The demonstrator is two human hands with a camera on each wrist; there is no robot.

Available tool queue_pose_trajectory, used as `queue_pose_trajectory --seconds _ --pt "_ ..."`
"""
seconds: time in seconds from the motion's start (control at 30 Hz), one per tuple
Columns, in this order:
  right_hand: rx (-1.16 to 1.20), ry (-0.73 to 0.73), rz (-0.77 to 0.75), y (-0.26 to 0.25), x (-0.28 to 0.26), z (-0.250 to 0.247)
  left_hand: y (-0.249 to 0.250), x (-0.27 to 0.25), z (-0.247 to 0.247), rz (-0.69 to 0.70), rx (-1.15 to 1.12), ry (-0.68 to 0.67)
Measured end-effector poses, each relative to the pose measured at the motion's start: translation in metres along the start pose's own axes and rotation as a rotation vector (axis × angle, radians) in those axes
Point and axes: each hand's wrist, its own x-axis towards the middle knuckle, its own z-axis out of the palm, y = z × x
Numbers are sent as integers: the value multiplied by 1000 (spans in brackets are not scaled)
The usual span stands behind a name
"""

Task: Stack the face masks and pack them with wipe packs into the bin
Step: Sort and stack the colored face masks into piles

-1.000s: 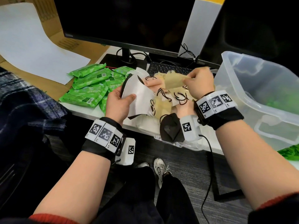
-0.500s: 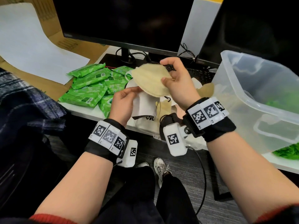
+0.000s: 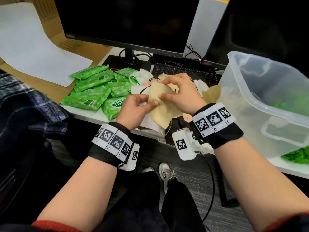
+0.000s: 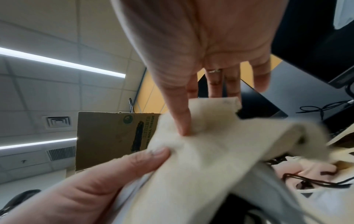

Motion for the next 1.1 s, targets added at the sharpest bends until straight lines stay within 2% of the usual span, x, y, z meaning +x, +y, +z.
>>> queue_pose_trajectory --seconds 0.1,0.2,0.27,0.33,0.37,0.4,0.43,0.47,0.57,0.63,0.7,0.77,0.83,0.93,1.1 --pt "71 95 -22 4 -2 -1 0 0 0 -17 3 17" --pt "161 218 44 8 -4 -7 -1 2 0 -88 -3 141" --pt "188 390 86 12 -2 -14 1 3 -1 -127 -42 201" --pt "284 583 10 12 -1 -20 1 2 -2 -163 1 227" --pt "297 633 -61 10 -2 -23 1 2 -3 -178 23 227" --pt "273 629 -133 9 -3 -23 0 2 -4 -195 16 220" --pt "243 556 -196 7 -4 -22 0 3 -4 -224 -27 201" --pt "213 423 -234 5 -6 -19 0 2 -3 -252 -106 175" --pt "90 -33 -188 6 -13 -5 1 3 -1 -276 -304 153" --pt "104 -151 -114 6 -18 3 0 4 0 -226 -272 160" --pt "209 -144 -57 6 -17 4 0 3 -1 -188 -202 143" --pt "313 -61 7 7 -13 3 0 2 -2 -174 -154 130" --pt "289 13 31 9 -8 3 -1 1 -2 -154 -113 113" --pt "248 43 33 13 -4 6 2 0 0 -111 -78 67" --pt "411 170 -28 15 -6 8 4 -2 1 -94 -102 40"
